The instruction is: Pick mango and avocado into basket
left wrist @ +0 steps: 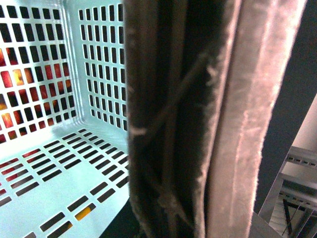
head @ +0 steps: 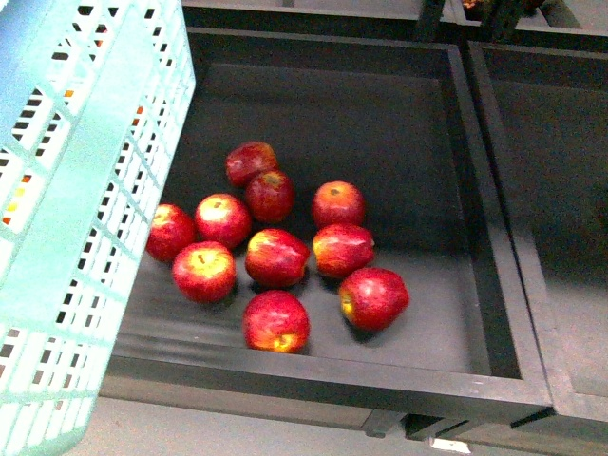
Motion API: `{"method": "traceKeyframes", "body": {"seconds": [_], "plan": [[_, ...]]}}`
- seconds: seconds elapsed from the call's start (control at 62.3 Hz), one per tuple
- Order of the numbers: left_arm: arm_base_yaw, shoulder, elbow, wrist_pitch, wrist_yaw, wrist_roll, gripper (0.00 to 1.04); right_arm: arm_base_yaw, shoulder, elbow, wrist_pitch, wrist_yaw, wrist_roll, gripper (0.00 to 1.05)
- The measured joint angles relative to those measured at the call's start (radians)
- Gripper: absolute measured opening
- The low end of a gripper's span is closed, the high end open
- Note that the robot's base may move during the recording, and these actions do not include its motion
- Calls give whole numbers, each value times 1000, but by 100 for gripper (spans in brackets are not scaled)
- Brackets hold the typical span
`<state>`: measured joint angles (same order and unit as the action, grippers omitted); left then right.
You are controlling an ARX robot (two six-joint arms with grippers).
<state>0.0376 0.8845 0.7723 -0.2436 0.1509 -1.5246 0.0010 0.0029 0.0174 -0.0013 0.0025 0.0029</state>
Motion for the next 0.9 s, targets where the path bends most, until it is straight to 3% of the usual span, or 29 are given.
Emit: {"method": "traceKeyframes", "body": {"seconds": [0.273, 0.337, 0.369, 0.434, 0.53, 0.594, 0.626, 0.642, 0.899], "plan": [[10, -1, 0, 0, -37, 19, 16, -1, 2, 0, 0, -6, 0, 96], [8, 0, 0, 0, -13, 16, 16, -1, 2, 0, 0, -6, 0, 96], [8, 23, 29, -59, 43, 59, 16, -1, 2, 0, 0, -6, 0, 96], [-16, 90, 110, -240, 129, 274, 16, -1, 1, 0, 0, -5, 0, 96], [-97, 180, 148, -233, 137, 489, 16, -1, 2, 0, 0, -5, 0, 96], [-154, 255, 168, -186, 108, 542, 16, -1, 1, 0, 0, -3, 0, 96], [-182, 294, 182, -163, 91, 552, 16, -1, 1, 0, 0, -3, 0, 96], [-265, 406, 254, -110, 54, 552, 16, -1, 1, 0, 0, -3, 0, 96], [-521, 625, 503, -68, 103, 550, 16, -1, 1, 0, 0, -3, 0, 96]]}}
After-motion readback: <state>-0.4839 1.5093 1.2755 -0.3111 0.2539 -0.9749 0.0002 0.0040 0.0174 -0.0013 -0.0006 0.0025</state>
